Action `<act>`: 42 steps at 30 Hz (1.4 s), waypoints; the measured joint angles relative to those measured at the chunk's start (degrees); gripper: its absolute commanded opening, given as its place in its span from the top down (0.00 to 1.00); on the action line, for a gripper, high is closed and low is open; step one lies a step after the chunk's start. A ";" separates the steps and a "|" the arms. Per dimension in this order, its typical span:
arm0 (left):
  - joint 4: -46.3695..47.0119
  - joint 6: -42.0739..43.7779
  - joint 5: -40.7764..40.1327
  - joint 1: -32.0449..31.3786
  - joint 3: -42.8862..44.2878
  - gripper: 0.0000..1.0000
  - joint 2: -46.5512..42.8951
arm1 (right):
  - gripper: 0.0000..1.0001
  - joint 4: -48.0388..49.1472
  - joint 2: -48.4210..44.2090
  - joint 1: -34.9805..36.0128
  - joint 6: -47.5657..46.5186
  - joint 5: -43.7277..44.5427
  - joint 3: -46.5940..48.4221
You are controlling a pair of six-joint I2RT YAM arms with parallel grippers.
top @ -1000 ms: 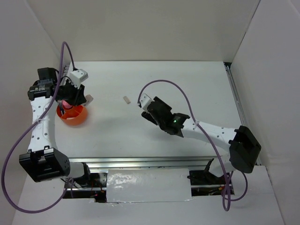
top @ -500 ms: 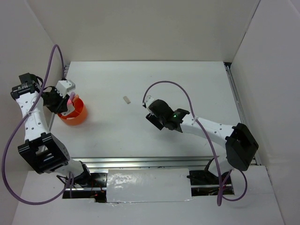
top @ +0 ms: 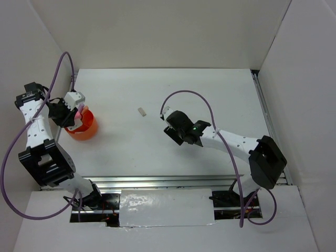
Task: Sort the stationery into containers
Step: Place the stapler in the storage box.
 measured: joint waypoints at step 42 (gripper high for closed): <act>5.18 -3.15 0.81 -2.73 -2.12 0.38 3.74 | 0.27 -0.63 1.95 -1.03 1.07 0.15 0.98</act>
